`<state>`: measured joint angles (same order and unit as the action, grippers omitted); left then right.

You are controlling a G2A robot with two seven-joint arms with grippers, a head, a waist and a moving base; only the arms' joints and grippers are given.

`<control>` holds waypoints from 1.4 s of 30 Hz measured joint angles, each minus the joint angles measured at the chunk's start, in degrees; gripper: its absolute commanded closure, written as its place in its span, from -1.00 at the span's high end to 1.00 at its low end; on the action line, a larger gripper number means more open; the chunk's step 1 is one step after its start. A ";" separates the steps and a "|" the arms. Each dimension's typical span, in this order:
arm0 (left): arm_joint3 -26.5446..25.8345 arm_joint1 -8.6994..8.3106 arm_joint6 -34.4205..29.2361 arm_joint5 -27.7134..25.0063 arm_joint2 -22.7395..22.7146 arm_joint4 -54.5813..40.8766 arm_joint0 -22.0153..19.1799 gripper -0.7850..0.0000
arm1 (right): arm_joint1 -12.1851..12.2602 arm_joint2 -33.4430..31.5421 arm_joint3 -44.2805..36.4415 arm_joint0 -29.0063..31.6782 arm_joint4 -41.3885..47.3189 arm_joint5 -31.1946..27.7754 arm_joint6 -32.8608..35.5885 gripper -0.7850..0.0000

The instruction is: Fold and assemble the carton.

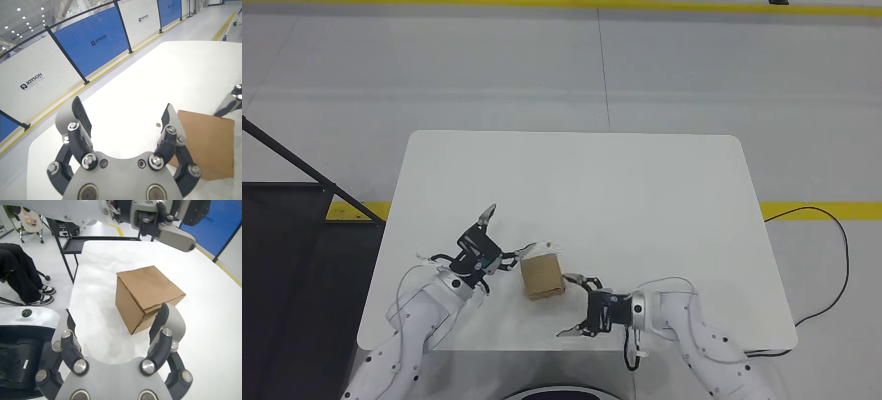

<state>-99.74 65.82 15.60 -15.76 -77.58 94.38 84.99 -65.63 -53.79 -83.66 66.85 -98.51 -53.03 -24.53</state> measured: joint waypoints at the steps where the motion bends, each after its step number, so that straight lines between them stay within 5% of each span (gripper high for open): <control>1: -0.05 0.01 -0.07 0.36 -0.12 -0.16 0.07 1.00 | 0.18 0.06 -0.07 -0.10 -0.82 -0.52 -1.31 1.00; 11: -0.58 0.05 -0.44 2.37 -1.29 -0.96 0.84 1.00 | -0.63 -1.34 6.71 -2.43 3.94 11.10 -2.88 1.00; 19: -0.88 0.02 -0.86 2.50 -1.89 -0.89 1.04 1.00 | -2.83 5.58 14.47 -8.82 4.57 6.73 -9.54 1.00; 42: -0.80 0.14 -1.11 2.66 -2.15 -1.20 1.05 1.00 | -6.84 13.38 22.18 -16.22 7.02 4.55 -5.33 1.00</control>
<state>-100.54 65.96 14.49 -13.10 -79.73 93.17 86.04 -72.46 -40.40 -61.48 50.63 -91.49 -48.47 -29.86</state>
